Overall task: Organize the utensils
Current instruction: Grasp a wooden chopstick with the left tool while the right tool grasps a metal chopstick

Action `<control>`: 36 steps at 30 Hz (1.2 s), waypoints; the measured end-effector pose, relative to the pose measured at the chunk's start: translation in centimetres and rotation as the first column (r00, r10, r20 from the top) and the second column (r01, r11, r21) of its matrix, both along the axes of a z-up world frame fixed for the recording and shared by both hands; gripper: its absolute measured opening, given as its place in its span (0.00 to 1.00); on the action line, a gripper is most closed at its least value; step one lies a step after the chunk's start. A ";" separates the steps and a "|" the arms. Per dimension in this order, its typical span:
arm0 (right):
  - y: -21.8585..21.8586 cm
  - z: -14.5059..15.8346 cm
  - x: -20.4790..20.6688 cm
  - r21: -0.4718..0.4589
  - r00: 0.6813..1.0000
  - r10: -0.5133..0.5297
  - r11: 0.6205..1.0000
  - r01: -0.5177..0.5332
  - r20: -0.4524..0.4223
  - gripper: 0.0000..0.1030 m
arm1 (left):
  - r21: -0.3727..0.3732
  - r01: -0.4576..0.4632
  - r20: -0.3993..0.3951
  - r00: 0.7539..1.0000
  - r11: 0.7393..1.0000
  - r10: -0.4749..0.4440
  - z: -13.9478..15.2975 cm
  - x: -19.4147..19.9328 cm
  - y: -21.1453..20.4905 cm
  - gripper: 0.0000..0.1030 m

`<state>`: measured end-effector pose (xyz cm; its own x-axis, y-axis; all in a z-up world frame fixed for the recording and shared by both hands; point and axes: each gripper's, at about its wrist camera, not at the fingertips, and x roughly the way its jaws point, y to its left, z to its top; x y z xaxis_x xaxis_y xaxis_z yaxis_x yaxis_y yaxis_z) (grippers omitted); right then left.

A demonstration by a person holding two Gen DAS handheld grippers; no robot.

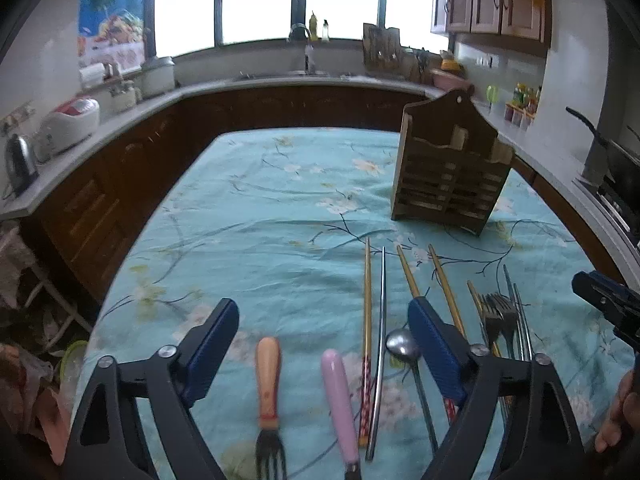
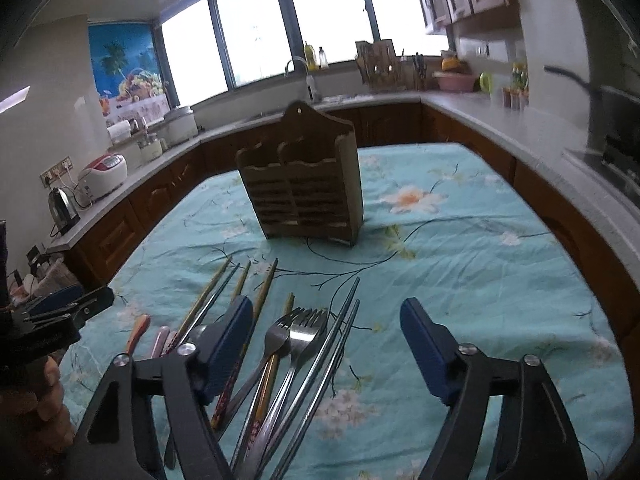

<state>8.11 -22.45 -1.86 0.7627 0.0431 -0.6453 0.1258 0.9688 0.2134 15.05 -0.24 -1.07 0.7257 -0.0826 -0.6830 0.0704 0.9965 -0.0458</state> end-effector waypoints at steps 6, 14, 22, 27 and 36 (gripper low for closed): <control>-0.9 -2.0 4.3 0.031 0.996 0.020 0.999 -0.017 -0.092 0.54 | -0.005 0.022 -0.080 0.997 1.000 -0.022 -0.9 4.6 -0.1 0.77; -2.3 -6.0 9.4 0.075 0.971 0.030 0.997 -0.013 -0.237 0.42 | -0.015 0.063 -0.201 0.977 0.998 -0.065 -3.3 12.0 -0.7 0.68; -2.3 -8.2 11.5 0.051 0.950 0.045 0.998 -0.030 -0.308 0.32 | 0.041 0.128 -0.264 0.958 0.991 -0.113 -5.8 16.8 -3.3 0.47; -1.7 -8.5 11.9 -0.021 0.949 0.029 0.999 -0.037 -0.314 0.18 | 0.089 0.156 -0.267 0.955 0.984 -0.127 -7.2 17.5 -4.5 0.32; -1.9 -8.6 12.2 -0.003 0.954 0.021 1.000 -0.023 -0.298 0.07 | 0.051 0.196 -0.268 0.947 0.979 -0.175 -6.6 17.2 -4.9 0.05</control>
